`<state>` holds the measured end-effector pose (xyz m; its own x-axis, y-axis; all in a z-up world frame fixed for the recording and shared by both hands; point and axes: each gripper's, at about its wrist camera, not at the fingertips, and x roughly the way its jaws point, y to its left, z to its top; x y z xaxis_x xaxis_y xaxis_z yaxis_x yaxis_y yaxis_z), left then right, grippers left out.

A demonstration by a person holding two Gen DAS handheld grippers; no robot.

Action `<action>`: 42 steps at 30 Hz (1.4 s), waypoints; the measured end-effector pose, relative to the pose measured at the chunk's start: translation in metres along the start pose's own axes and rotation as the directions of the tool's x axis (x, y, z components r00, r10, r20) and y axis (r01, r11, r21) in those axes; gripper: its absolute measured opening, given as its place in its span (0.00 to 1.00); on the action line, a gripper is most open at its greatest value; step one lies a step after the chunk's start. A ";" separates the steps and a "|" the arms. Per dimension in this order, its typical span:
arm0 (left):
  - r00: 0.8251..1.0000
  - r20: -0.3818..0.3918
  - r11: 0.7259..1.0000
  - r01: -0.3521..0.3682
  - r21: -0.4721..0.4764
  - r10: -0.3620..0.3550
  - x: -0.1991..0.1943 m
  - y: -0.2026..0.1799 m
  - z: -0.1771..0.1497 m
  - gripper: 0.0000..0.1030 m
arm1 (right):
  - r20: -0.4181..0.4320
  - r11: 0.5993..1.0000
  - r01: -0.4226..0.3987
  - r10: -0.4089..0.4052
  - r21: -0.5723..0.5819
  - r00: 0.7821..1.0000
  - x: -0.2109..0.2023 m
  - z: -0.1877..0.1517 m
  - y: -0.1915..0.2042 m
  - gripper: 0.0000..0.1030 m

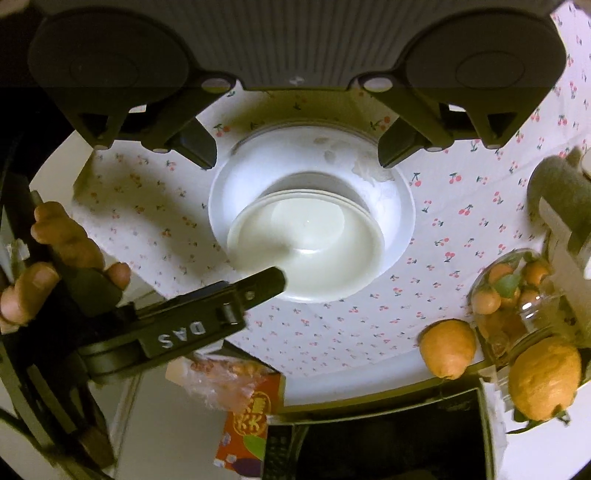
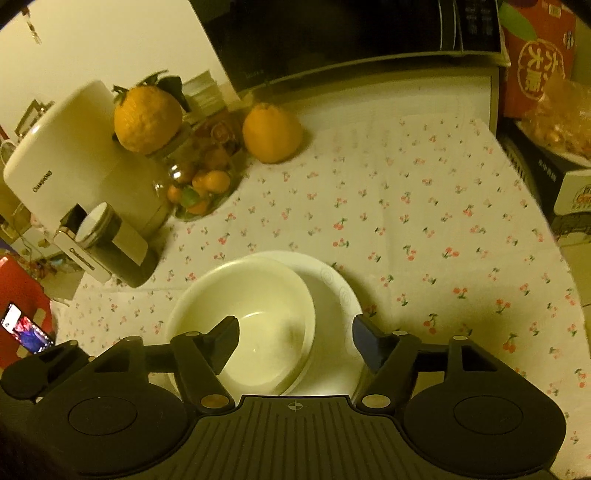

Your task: Organize plates and bowls

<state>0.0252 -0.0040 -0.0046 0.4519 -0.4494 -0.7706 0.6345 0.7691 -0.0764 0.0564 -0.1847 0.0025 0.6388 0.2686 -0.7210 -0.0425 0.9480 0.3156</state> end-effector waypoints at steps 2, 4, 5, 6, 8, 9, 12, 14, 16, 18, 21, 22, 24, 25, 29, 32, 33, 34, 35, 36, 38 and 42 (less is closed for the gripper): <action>1.000 0.016 0.999 -0.014 -0.031 0.015 -0.008 0.001 0.002 0.94 | 0.023 1.000 0.009 -0.009 -0.009 1.000 -0.011 0.001 0.001 0.73; 0.999 0.038 0.997 -0.031 -0.077 0.034 -0.018 0.003 0.002 0.96 | 0.049 0.999 0.025 -0.024 -0.022 0.999 -0.020 0.003 0.004 0.76; 0.998 0.049 0.993 -0.041 -0.107 0.046 -0.022 0.004 0.002 0.98 | 0.065 0.999 0.038 -0.036 -0.029 0.997 -0.026 0.003 0.006 0.76; 0.997 0.054 0.990 -0.052 -0.129 0.059 -0.025 0.006 0.002 0.98 | 0.075 0.998 0.047 -0.045 -0.034 0.996 -0.030 0.002 0.007 0.78; 0.993 0.066 0.981 -0.081 -0.177 0.094 -0.033 0.006 0.001 1.00 | 0.088 0.997 0.062 -0.058 -0.042 0.994 -0.038 -0.001 0.010 0.84; 0.991 0.071 0.976 -0.094 -0.197 0.110 -0.036 0.007 0.001 1.00 | 0.092 0.997 0.066 -0.061 -0.046 0.994 -0.041 -0.003 0.012 0.85; 0.984 0.076 0.960 -0.141 -0.240 0.164 -0.043 0.005 -0.003 1.00 | 0.088 0.996 0.074 -0.070 -0.050 0.994 -0.050 -0.010 0.015 0.86; 0.975 0.079 0.948 -0.178 -0.265 0.206 -0.046 0.004 -0.006 1.00 | 0.092 0.995 0.084 -0.079 -0.049 0.993 -0.055 -0.015 0.016 0.88; 0.967 0.079 0.931 -0.211 -0.296 0.244 -0.049 0.003 -0.008 1.00 | 0.106 0.993 0.102 -0.095 -0.056 0.990 -0.060 -0.021 0.018 0.92; 0.958 0.078 0.916 -0.239 -0.321 0.277 -0.050 0.002 -0.011 1.00 | 0.122 0.990 0.124 -0.116 -0.067 0.986 -0.064 -0.027 0.021 0.93; 0.945 0.069 0.894 -0.277 -0.352 0.320 -0.051 -0.001 -0.016 1.00 | 0.134 0.987 0.145 -0.135 -0.073 0.982 -0.067 -0.035 0.023 0.94; 0.940 0.062 0.884 -0.292 -0.365 0.336 -0.050 -0.001 -0.017 1.00 | 0.137 0.986 0.150 -0.140 -0.072 0.981 -0.067 -0.038 0.023 0.94; 0.929 0.049 0.869 -0.323 -0.376 0.366 -0.048 -0.002 -0.019 1.00 | 0.138 0.983 0.168 -0.157 -0.076 0.978 -0.066 -0.044 0.024 0.94; 0.923 0.042 0.862 -0.340 -0.377 0.382 -0.047 -0.001 -0.019 1.00 | 0.139 0.980 0.179 -0.167 -0.080 0.976 -0.065 -0.047 0.025 0.94; 0.901 0.030 0.828 -0.385 -0.408 0.433 -0.045 -0.001 -0.020 1.00 | 0.146 0.970 0.214 -0.197 -0.114 0.969 -0.061 -0.057 0.034 0.94; 0.894 0.022 0.812 -0.396 -0.429 0.448 -0.043 0.000 -0.019 1.00 | 0.144 0.961 0.233 -0.212 -0.150 0.967 -0.054 -0.062 0.042 0.95; 0.890 0.018 0.806 -0.403 -0.434 0.455 -0.042 0.000 -0.019 1.00 | 0.141 0.959 0.234 -0.213 -0.159 0.967 -0.052 -0.064 0.043 0.95; 0.887 0.014 0.801 -0.410 -0.436 0.462 -0.042 0.000 -0.020 1.00 | 0.137 0.958 0.235 -0.214 -0.165 0.967 -0.050 -0.064 0.045 0.95; 0.883 0.007 0.795 -0.420 -0.439 0.470 -0.041 0.000 -0.020 1.00 | 0.134 0.957 0.237 -0.216 -0.168 0.967 -0.048 -0.065 0.046 0.95; 0.880 0.001 0.789 -0.425 -0.443 0.474 -0.040 0.000 -0.020 1.00 | 0.132 0.957 0.238 -0.218 -0.168 0.967 -0.047 -0.065 0.046 0.96; 0.880 -0.013 0.779 -0.427 -0.459 0.474 -0.039 0.002 -0.022 1.00 | 0.129 0.957 0.240 -0.221 -0.162 0.967 -0.045 -0.065 0.045 0.96; 0.887 -0.047 0.773 -0.426 -0.470 0.460 -0.035 0.004 -0.025 1.00 | 0.118 0.960 0.240 -0.224 -0.144 0.967 -0.042 -0.064 0.043 0.97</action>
<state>-0.0036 0.0257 0.0064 0.6629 -0.0230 -0.7483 0.0030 0.9996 -0.0280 -0.0216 -0.1443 0.0068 0.7183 0.0272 -0.6952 0.0018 0.9992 0.0410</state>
